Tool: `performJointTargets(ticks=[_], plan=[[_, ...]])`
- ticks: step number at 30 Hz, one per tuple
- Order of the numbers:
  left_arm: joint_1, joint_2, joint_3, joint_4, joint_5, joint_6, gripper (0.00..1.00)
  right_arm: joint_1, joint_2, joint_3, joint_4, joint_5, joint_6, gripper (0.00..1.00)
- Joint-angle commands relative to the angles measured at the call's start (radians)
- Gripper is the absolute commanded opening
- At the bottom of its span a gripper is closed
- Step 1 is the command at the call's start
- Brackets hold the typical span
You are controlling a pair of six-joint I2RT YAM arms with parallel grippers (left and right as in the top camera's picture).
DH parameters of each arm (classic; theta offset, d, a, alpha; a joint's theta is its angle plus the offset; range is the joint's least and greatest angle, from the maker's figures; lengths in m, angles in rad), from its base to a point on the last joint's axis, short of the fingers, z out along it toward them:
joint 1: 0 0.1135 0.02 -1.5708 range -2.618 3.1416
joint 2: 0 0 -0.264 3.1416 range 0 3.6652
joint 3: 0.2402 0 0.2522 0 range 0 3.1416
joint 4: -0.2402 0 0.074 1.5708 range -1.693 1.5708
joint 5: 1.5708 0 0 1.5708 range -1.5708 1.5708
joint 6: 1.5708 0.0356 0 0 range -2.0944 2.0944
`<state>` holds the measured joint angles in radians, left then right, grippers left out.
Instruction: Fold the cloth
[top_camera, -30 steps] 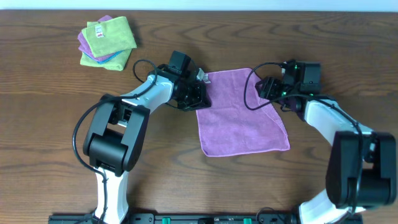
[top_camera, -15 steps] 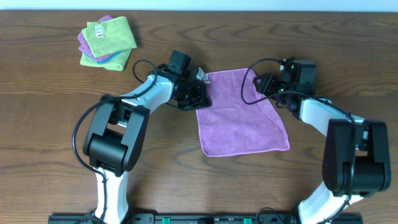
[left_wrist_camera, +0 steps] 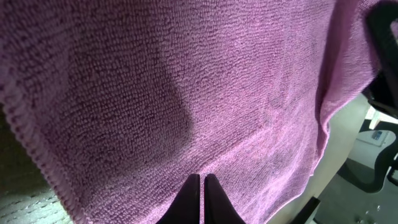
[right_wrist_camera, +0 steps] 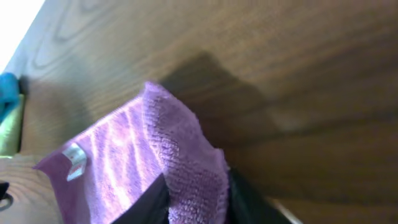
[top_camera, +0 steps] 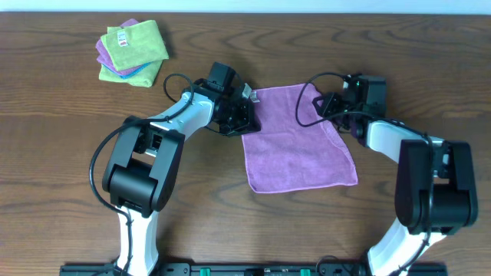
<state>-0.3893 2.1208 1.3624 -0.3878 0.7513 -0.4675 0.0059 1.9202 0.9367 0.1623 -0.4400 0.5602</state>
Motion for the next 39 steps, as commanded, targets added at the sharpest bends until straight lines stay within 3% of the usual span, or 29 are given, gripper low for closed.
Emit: performJointTargets(ticks=[1, 8, 13, 22, 30, 39], plan=[[-0.004, 0.000, 0.002, 0.000, -0.012, -0.002, 0.06, 0.016, 0.013, -0.005, 0.025, -0.009, 0.023, 0.24], [-0.004, 0.000, 0.002, 0.000, -0.012, -0.002, 0.06, 0.016, 0.016, -0.003, 0.100, 0.026, 0.001, 0.02], [-0.004, 0.000, 0.002, -0.001, -0.012, -0.002, 0.06, 0.012, 0.016, -0.002, 0.126, 0.103, -0.043, 0.02], [-0.002, 0.000, 0.002, -0.002, -0.011, -0.002, 0.06, 0.012, 0.016, -0.002, 0.126, 0.260, -0.158, 0.16], [-0.002, 0.000, 0.002, -0.008, -0.011, -0.002, 0.06, 0.012, 0.016, -0.002, 0.152, 0.416, -0.235, 0.41], [0.010, 0.000, 0.002, -0.011, -0.002, -0.002, 0.06, 0.007, 0.014, -0.002, 0.193, 0.526, -0.341, 0.40]])
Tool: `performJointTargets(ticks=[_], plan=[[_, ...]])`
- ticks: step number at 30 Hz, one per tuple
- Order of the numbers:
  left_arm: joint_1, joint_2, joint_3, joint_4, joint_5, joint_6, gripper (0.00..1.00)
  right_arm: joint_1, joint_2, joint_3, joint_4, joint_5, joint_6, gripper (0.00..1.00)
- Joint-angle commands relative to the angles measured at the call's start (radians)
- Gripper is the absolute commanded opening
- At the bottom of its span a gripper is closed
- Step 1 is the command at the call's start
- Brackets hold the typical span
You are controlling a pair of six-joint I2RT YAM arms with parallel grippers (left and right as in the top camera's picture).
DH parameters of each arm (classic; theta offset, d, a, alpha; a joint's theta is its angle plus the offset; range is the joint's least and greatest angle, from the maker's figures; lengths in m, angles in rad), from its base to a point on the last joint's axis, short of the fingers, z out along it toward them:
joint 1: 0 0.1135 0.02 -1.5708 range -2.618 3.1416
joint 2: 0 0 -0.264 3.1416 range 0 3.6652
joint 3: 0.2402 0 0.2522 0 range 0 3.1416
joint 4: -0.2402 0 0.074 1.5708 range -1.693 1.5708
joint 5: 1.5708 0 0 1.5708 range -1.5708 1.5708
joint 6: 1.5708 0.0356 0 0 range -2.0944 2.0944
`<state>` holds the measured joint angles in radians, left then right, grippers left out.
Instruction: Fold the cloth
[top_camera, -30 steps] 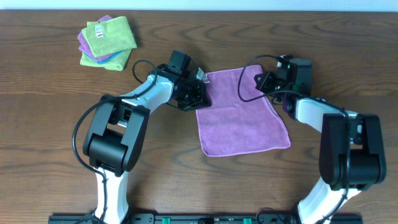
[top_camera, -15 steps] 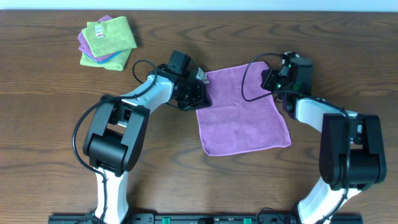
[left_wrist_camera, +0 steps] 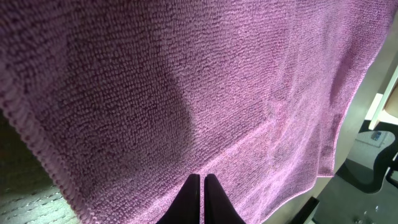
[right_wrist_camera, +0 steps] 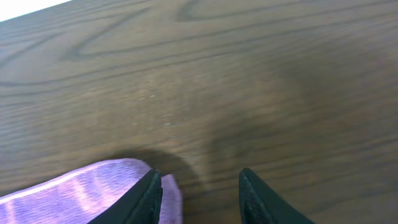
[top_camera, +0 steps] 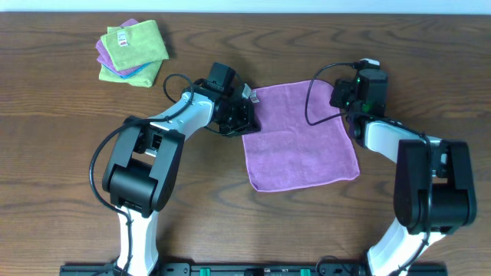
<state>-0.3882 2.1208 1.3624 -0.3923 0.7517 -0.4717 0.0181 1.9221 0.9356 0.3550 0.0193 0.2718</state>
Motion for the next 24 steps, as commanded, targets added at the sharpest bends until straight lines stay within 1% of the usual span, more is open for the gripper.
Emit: performJointTargets(ticks=[1, 3, 5, 8, 10, 12, 15, 17, 18, 21, 23, 24], plan=[[0.016, 0.000, 0.002, -0.010, 0.001, 0.003, 0.06, -0.010, 0.005, 0.000, -0.002, 0.066, -0.052, 0.40], [0.035, -0.001, 0.002, -0.027, 0.010, 0.003, 0.06, -0.022, -0.024, 0.000, -0.019, 0.040, -0.051, 0.43], [0.060, -0.003, 0.002, -0.035, 0.049, 0.003, 0.05, -0.041, -0.089, 0.000, -0.058, -0.003, -0.047, 0.47], [0.099, -0.008, 0.011, -0.035, 0.114, 0.005, 0.06, -0.080, -0.211, 0.000, -0.166, -0.061, -0.033, 0.52], [0.121, -0.014, 0.023, -0.036, 0.144, 0.008, 0.06, -0.111, -0.288, 0.000, -0.262, -0.112, -0.033, 0.60], [0.138, -0.026, 0.042, -0.051, 0.160, 0.020, 0.10, -0.150, -0.363, 0.000, -0.377, -0.187, -0.033, 0.72], [0.154, -0.065, 0.062, -0.089, 0.159, 0.032, 0.15, -0.213, -0.447, -0.001, -0.535, -0.306, -0.033, 0.81], [0.165, -0.103, 0.062, -0.111, 0.158, 0.039, 0.17, -0.262, -0.490, -0.001, -0.650, -0.383, -0.034, 0.84], [0.172, -0.126, 0.062, -0.136, 0.154, 0.049, 0.19, -0.290, -0.506, -0.001, -0.708, -0.418, -0.034, 0.81], [0.194, -0.183, 0.062, -0.260, 0.092, 0.061, 0.26, -0.363, -0.525, -0.001, -0.849, -0.526, -0.070, 0.82], [0.205, -0.205, 0.062, -0.354, 0.078, 0.102, 0.49, -0.403, -0.525, -0.001, -0.919, -0.591, -0.118, 0.83], [0.208, -0.210, 0.062, -0.395, 0.076, 0.120, 0.70, -0.420, -0.525, -0.001, -0.949, -0.611, -0.139, 0.84]])
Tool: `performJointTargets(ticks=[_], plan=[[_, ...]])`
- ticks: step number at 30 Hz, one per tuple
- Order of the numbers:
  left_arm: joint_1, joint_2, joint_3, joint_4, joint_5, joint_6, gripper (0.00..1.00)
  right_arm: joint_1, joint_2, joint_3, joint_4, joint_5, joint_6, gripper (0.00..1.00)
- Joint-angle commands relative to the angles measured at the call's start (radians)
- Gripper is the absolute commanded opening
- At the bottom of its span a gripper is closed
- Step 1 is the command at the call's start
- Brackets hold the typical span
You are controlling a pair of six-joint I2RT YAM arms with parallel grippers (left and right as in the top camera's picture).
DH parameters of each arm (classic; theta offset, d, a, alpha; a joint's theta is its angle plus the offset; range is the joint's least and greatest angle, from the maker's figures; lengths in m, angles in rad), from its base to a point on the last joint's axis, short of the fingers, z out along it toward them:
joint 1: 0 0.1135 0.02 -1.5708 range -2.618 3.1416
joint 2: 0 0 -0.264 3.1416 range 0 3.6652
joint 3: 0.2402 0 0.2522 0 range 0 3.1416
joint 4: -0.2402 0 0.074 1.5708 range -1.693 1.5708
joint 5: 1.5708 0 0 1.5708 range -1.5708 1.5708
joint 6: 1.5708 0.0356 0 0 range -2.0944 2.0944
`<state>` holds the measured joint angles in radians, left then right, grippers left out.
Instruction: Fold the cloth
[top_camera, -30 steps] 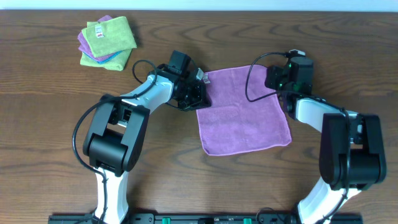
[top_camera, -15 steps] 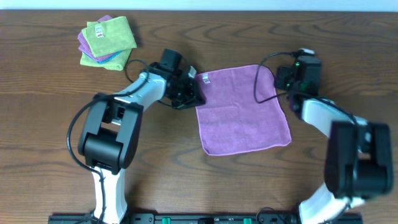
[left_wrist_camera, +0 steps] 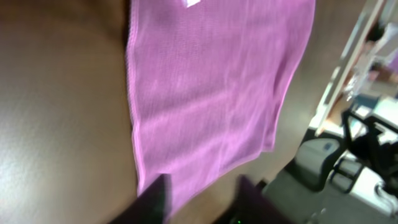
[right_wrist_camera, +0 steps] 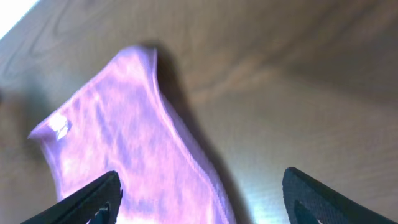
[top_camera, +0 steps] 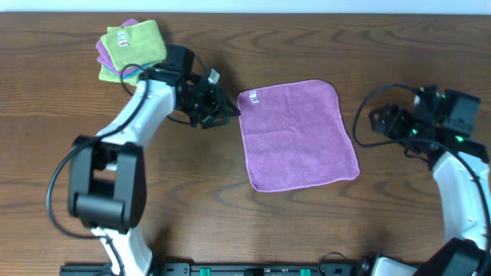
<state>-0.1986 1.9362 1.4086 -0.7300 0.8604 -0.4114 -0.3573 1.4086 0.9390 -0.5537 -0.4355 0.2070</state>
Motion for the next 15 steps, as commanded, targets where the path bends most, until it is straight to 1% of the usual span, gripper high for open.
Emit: performJointTargets(ticks=[1, 2, 3, 6, 10, 12, 15], plan=[[0.019, -0.028, 0.015, -0.097, -0.033, 0.077, 0.86, -0.060, -0.011, -0.005, -0.068, -0.170, -0.096, 0.84], [0.019, -0.028, 0.015, -0.136, -0.034, 0.089, 0.89, -0.075, -0.011, -0.005, -0.097, -0.183, -0.119, 0.84], [0.018, -0.027, 0.011, -0.171, -0.034, 0.099, 0.91, -0.091, -0.011, -0.005, -0.133, -0.191, -0.143, 0.84], [0.008, -0.027, -0.009, -0.195, -0.033, 0.098, 0.89, -0.111, -0.011, -0.005, -0.198, -0.205, -0.185, 0.84], [-0.012, -0.027, -0.076, -0.185, -0.033, 0.089, 0.89, -0.115, -0.011, -0.005, -0.248, -0.205, -0.202, 0.84], [-0.023, -0.027, -0.132, -0.168, -0.027, 0.064, 0.89, -0.115, -0.011, -0.005, -0.252, -0.205, -0.201, 0.84], [-0.038, -0.027, -0.214, -0.105, 0.011, 0.024, 0.88, -0.115, -0.011, -0.005, -0.259, -0.205, -0.201, 0.85]])
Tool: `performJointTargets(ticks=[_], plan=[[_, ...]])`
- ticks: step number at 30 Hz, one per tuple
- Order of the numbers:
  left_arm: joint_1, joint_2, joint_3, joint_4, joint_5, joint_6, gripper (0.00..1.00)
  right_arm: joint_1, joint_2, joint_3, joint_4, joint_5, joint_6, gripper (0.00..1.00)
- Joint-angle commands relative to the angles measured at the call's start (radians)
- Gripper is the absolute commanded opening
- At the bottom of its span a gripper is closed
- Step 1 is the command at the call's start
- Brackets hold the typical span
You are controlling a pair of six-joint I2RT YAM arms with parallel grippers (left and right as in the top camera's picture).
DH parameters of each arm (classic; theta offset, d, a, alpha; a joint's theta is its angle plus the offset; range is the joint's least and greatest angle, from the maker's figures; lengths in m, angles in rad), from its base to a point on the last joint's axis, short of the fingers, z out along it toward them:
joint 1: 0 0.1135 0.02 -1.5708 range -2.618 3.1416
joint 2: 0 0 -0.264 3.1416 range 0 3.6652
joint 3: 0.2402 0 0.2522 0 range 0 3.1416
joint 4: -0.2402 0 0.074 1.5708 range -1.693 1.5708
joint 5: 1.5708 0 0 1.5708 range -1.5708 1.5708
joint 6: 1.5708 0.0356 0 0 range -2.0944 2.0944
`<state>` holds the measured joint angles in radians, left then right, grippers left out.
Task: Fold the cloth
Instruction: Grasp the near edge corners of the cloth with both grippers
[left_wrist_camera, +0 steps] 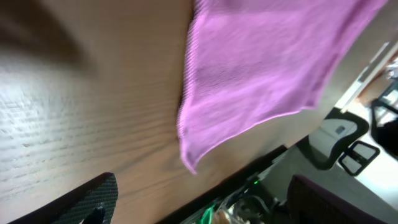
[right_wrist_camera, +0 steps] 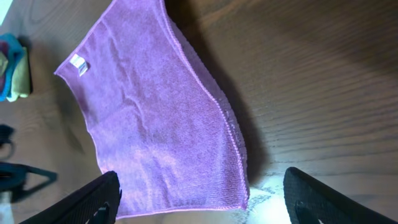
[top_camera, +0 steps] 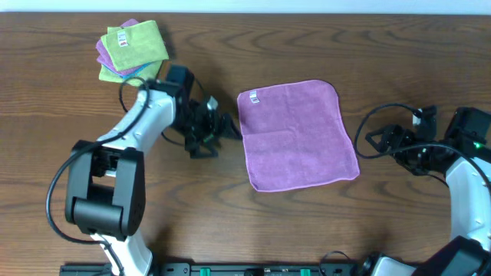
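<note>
The purple cloth [top_camera: 298,136] lies spread flat on the wooden table, one layer, with a white label [top_camera: 252,96] at its far left corner. My left gripper [top_camera: 212,132] stands open just off the cloth's left edge, holding nothing. Off the right edge, a little apart, my right gripper [top_camera: 381,141] is open and empty too. The left wrist view shows the cloth [left_wrist_camera: 267,62] ahead of the spread fingers [left_wrist_camera: 93,199]. In the right wrist view the whole cloth [right_wrist_camera: 155,118] lies ahead, between wide-apart fingertips [right_wrist_camera: 84,199].
A stack of folded cloths [top_camera: 132,50], green on top over purple and blue, sits at the far left of the table. Cables trail from both wrists. The table's front edge [top_camera: 245,259] runs below the cloth.
Both open grippers have shifted toward the front of the table, the left from beside the cloth's far left corner to beside its left edge. The cloth has not moved.
Both grippers were shut on the cloth's far corners, the right corner held up and bunched. Then the right gripper was open and the cloth lay flat, the left still shut. Later both were open and off to the sides, where they remain.
</note>
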<state>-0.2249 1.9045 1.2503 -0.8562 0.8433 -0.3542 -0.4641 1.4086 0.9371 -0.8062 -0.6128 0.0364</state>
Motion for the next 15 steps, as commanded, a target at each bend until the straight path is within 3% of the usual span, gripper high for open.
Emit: performJointTargets(ticks=[1, 15], plan=[[-0.018, 0.004, -0.084, 0.050, 0.051, -0.052, 0.88, -0.008, -0.011, -0.003, -0.009, -0.028, -0.031, 0.85], [-0.170, 0.004, -0.321, 0.470, 0.117, -0.379, 0.89, -0.009, -0.011, -0.003, -0.044, -0.027, -0.030, 0.86]])
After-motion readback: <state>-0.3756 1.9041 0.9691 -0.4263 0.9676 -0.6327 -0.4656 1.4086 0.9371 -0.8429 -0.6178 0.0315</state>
